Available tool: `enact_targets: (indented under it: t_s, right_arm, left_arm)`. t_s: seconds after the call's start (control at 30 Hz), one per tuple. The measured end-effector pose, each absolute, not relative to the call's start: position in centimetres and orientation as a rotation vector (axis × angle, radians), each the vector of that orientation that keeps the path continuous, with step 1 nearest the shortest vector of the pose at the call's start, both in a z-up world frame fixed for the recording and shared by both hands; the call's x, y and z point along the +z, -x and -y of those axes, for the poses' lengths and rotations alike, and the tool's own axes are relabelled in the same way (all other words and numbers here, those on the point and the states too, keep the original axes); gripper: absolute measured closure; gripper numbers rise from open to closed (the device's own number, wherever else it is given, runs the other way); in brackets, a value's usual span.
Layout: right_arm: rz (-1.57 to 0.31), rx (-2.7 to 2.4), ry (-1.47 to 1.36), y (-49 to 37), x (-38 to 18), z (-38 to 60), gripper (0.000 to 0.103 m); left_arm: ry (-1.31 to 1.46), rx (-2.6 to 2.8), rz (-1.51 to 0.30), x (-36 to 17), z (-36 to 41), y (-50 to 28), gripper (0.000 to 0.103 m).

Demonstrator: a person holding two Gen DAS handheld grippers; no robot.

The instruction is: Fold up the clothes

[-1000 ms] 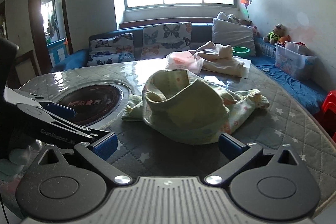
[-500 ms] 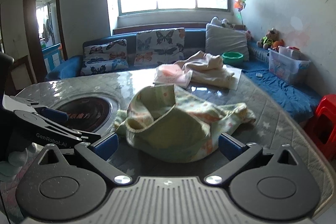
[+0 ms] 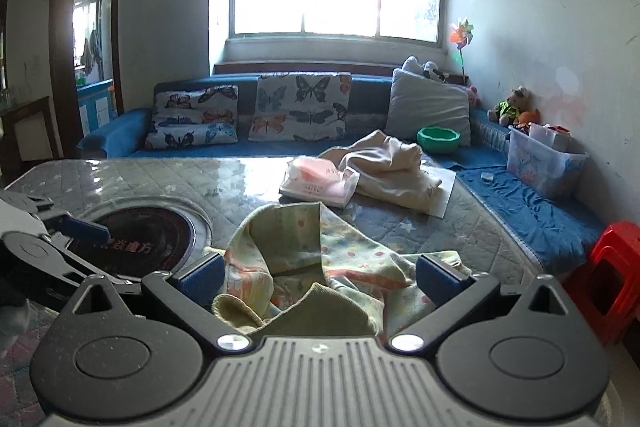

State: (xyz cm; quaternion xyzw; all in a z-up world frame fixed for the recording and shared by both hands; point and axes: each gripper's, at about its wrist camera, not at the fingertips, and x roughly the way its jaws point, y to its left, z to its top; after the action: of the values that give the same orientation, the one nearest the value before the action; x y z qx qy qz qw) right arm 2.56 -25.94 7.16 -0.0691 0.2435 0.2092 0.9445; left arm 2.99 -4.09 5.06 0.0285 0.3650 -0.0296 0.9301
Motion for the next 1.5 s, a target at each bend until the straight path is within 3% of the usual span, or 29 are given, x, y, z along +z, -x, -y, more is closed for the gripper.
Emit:
enact_targets:
  t_s: [0.5,0.87,1.3,1.5]
  right_arm:
    - [-0.648,0.442,0.207,-2.4,3.1,26.7,0.005]
    - [-0.574,0.464,0.239,-3.5,6.3,26.7,0.009]
    - [-0.667,0.505,0.313,-11.0,4.5,23.2,0.03]
    - [-0.738,0.51,0.337,-13.0,1.9,22.4,0.046]
  left_arm:
    - [-0.065,-0.059,-0.735,6.0,4.5,-5.6,0.0]
    - [-0.084,-0.048,-0.775,6.2,5.2,-10.0,0.0]
    - [-0.066,-0.016,-0.879,4.1,5.5,-15.8,0.003]
    - [-0.061,-0.042,-0.919,3.0,5.7,-16.4,0.017]
